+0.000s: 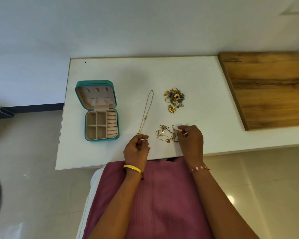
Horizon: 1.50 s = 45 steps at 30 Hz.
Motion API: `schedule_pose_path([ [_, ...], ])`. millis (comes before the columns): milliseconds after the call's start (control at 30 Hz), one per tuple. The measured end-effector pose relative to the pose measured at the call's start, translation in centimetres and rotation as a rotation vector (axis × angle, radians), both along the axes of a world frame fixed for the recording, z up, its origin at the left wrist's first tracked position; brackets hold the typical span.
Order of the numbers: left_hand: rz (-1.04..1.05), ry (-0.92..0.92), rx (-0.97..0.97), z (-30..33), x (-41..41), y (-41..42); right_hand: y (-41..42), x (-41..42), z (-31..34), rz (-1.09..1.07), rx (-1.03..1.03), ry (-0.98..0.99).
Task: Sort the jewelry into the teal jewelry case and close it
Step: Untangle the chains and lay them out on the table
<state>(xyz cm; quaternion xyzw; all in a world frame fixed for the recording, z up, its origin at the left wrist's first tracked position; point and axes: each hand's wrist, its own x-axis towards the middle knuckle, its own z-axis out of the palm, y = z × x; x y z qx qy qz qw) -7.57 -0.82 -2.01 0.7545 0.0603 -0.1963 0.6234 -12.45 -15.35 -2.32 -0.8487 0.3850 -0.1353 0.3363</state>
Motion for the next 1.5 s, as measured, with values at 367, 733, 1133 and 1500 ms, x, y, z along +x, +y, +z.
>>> schedule_pose_path([
  [367, 0.009, -0.012, 0.007, -0.3, 0.2, -0.1, 0.7, 1.9, -0.3, 0.196, -0.461, 0.263],
  [733, -0.022, -0.061, 0.042, 0.3, 0.2, -0.1, 0.8, 2.0, 2.4, -0.025, 0.218, -0.172],
  [1133, -0.142, -0.357, 0.023, 7.7, 1.7, -1.7, 2.0, 2.8, 13.3, 0.199, 0.564, -0.388],
  [1500, -0.268, -0.646, -0.067, 18.4, 1.3, -0.8, 3.7, 0.3, 25.3, 0.415, 0.400, -0.434],
])
